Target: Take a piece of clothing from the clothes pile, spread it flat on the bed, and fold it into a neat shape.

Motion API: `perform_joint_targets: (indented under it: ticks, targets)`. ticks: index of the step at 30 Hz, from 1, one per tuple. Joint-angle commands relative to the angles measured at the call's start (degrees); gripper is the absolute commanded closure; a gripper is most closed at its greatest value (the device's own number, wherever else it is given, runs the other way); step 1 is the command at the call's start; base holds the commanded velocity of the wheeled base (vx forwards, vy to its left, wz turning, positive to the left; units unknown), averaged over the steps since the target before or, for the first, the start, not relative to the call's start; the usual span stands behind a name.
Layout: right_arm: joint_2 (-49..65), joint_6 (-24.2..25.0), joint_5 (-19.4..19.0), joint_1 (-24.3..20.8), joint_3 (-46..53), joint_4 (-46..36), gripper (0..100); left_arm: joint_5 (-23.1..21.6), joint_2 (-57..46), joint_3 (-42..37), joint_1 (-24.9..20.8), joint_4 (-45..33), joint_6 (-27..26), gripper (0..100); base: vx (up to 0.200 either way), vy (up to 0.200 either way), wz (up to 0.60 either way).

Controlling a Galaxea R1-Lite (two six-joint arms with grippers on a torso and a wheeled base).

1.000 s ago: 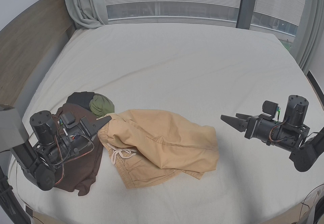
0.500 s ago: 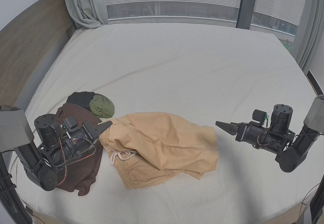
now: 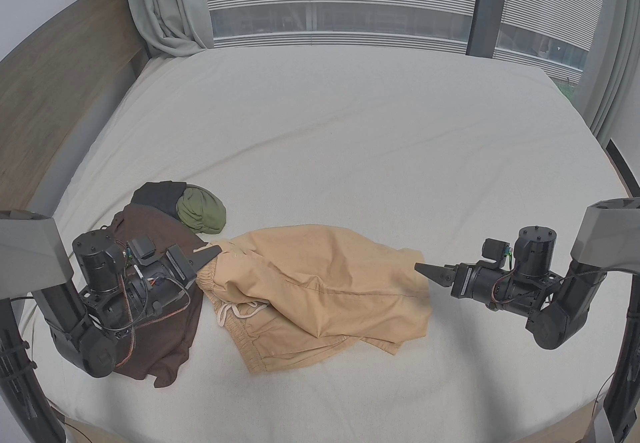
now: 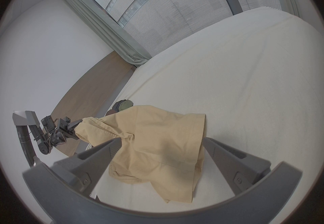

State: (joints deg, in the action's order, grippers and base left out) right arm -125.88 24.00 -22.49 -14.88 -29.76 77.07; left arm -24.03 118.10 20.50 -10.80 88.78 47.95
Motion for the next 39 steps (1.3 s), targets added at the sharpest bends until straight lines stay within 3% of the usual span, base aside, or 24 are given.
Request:
perform_joint_targets:
  ticks: [1,14,39]
  targets:
    - [-3.7,0.7,0.1,-0.1,-0.1,1.9,0,-0.1,1.6,0.0,0.1,0.0,-0.8,100,0.0,0.0,0.0]
    - [-7.5,1.1,0.0,-0.9,-1.2,2.2,0,0.0,2.0,-0.1,-0.2,0.1,-0.9,100,0.0,0.0,0.0]
    - [-8.2,7.9,-0.1,-5.3,0.0,5.2,0,0.0,1.8,0.1,0.0,0.1,-0.9,100,0.0,0.0,0.0]
